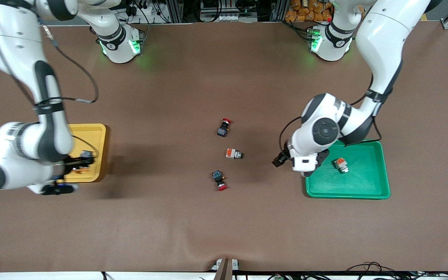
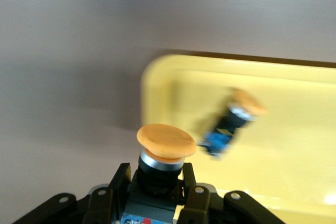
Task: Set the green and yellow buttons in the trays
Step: 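Place the yellow switch in the yellow tray while the left gripper releases green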
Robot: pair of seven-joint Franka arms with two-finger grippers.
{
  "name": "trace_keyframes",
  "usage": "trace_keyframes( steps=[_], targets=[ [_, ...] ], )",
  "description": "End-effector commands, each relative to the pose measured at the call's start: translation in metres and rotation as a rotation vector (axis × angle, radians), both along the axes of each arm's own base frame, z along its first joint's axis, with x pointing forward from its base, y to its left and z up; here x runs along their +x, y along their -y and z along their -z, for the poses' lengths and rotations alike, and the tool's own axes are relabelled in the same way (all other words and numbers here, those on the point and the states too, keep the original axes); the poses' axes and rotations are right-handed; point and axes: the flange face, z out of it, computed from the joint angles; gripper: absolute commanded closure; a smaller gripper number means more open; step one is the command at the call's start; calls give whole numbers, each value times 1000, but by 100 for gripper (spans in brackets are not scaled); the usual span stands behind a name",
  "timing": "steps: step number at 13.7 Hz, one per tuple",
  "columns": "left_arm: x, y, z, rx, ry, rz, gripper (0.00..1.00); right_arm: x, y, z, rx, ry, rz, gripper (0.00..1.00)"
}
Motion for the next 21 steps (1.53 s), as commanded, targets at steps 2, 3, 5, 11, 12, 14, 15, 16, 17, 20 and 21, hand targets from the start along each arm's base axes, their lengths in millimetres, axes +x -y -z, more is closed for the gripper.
trace_keyframes(
  steps=[2,3,5,11,12,14,15,16,17,20,21],
  targets=[
    [5,42,9,-8,4,-74,0,-16,75,-7,21,6,-82,100],
    [3,52,12,-11,6,-86,0,-19,93,-7,10,3,-106,100],
    [0,68,16,-39,31,-109,0,-19,125,-23,6,36,-123,68],
    [-11,96,41,-67,49,-210,0,15,93,-100,-6,137,-189,0],
    [-13,100,45,-57,58,-235,0,24,73,-114,-14,161,-216,0],
    [-18,109,49,-43,71,-284,0,28,41,-156,-32,225,-220,0],
    [-19,114,52,-43,73,-307,0,26,20,-180,-37,256,-218,0],
    [-18,120,53,-46,72,-331,0,24,-4,-197,-42,273,-216,0],
    [-19,127,57,-51,68,-346,0,18,-18,-213,-42,281,-217,0],
    [-23,144,66,-41,72,-394,0,-15,-42,-234,-40,286,-171,0],
    [-25,149,69,-41,81,-404,0,-31,-51,-239,-43,283,-130,0]
  ],
)
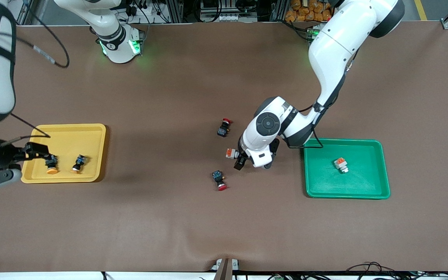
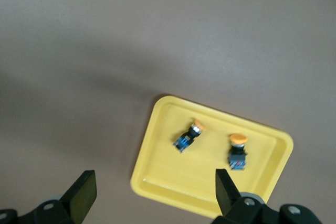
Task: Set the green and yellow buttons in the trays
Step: 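Grasp the second green switch with the left gripper while the right gripper withdraws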
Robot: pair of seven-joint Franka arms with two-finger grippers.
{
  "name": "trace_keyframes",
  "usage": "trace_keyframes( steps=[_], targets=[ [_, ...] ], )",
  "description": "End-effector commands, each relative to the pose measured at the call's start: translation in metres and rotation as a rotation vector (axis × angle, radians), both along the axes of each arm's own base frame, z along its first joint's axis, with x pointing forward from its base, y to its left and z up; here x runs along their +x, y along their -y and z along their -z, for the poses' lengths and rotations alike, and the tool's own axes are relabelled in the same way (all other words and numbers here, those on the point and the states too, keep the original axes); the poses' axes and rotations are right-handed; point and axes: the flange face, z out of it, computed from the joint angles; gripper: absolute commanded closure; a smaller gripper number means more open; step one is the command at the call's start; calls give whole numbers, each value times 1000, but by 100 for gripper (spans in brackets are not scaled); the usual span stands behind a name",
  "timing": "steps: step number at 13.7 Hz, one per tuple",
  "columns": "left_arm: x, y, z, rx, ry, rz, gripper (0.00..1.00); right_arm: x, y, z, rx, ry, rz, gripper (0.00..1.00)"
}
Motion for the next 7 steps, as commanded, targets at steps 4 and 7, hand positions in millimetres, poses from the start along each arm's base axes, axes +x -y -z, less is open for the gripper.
trace_keyframes(
  steps=[4,7],
  targets=[
    [-4,23,16,2,25,-28,0,-69,-13,-21,16,14,159,0],
    [-14,32,26,3,25,-10,0,-89,-24,-49,18,-12,240,0]
  ],
)
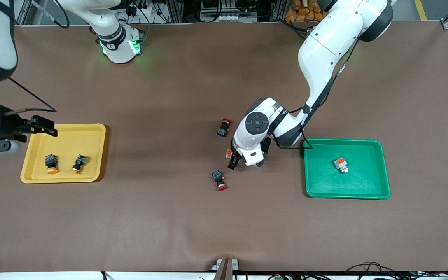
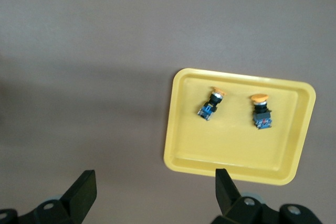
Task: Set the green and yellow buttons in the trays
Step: 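Grasp the second green switch with the left gripper while the right gripper withdraws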
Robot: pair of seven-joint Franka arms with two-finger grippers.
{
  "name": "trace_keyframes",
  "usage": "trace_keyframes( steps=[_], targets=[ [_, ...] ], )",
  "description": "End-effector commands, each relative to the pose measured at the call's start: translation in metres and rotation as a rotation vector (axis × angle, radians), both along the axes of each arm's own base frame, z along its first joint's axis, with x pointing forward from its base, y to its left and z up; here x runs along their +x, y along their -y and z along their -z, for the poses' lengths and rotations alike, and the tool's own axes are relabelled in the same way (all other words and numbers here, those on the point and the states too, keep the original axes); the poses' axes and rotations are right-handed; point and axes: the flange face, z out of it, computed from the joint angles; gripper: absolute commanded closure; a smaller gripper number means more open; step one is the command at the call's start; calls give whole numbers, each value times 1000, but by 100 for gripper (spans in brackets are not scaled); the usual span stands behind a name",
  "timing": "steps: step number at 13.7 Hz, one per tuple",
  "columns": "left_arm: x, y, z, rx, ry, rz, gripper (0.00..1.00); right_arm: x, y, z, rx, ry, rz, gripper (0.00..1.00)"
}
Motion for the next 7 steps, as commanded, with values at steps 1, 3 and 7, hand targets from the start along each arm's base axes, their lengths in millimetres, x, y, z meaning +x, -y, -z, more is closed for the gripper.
trace_keyframes(
  steps=[1,3,7],
  targets=[
    [-3,11,10,8,18,-4,0,-27,-6,-22,-1,-30,67,0],
    [-6,15,15,11,46,3,0,-35,-1,-41,-3,-65,106,0],
    [-8,16,19,24,53,24,61,-65,7,-76,-11,-81,141,0]
  ],
)
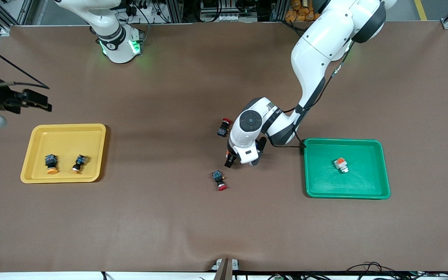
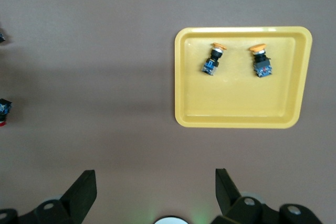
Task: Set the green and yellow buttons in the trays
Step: 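Grasp the second green switch with the left gripper while the right gripper withdraws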
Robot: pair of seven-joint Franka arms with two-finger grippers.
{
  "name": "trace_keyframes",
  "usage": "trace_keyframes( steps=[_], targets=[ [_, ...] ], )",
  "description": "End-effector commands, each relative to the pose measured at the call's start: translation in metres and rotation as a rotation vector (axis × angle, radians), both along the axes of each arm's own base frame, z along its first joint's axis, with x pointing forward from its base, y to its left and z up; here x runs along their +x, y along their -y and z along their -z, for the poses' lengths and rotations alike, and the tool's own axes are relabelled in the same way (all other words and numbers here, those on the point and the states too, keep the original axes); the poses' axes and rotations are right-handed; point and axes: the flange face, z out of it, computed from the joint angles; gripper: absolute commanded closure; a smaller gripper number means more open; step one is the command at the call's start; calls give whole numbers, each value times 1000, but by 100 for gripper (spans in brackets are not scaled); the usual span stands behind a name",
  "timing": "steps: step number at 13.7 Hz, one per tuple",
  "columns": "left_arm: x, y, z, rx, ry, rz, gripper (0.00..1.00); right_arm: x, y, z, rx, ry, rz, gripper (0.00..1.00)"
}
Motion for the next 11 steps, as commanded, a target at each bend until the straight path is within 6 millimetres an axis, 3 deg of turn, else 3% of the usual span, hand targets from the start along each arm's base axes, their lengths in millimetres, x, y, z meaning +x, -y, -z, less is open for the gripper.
trace_keyframes(
  steps=[1,2,6,9,11],
  targets=[
    [2,7,-3,4,33,9,85,-20,3,-20,-16,-8,33,0],
    [3,7,-7,2,39,9,100,-24,3,-25,-22,0,35,0],
    [17,-6,-25,10,68,36,100,-28,3,-30,-27,-5,57,0],
    [50,-53,-65,55,55,34,100,-27,5,-40,-82,49,39,0],
    [60,-75,-94,87,43,24,100,-30,6,-43,-81,56,43,0]
  ],
)
